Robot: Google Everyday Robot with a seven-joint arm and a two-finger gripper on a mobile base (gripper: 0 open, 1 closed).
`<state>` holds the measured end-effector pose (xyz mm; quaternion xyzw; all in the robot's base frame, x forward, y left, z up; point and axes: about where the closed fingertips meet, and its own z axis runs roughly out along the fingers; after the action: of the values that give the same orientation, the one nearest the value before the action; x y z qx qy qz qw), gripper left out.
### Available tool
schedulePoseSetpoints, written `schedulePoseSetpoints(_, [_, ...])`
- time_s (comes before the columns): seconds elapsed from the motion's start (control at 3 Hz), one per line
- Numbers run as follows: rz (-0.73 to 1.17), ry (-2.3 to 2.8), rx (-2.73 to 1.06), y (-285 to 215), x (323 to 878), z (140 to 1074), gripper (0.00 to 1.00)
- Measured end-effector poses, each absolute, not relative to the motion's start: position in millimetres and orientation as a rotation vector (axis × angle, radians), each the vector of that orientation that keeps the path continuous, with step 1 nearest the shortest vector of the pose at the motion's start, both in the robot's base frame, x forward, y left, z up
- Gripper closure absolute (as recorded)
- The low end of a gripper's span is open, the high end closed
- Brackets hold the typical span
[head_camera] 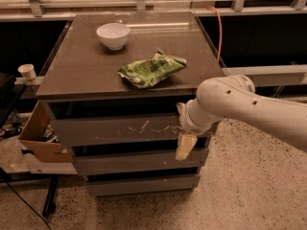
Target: Open top drawer
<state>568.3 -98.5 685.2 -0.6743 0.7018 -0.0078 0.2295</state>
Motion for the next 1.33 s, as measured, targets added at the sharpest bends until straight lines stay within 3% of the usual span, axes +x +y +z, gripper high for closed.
schedulePoseSetpoints(1.33, [0.062, 1.989, -1.922, -89, 601, 653, 0.0])
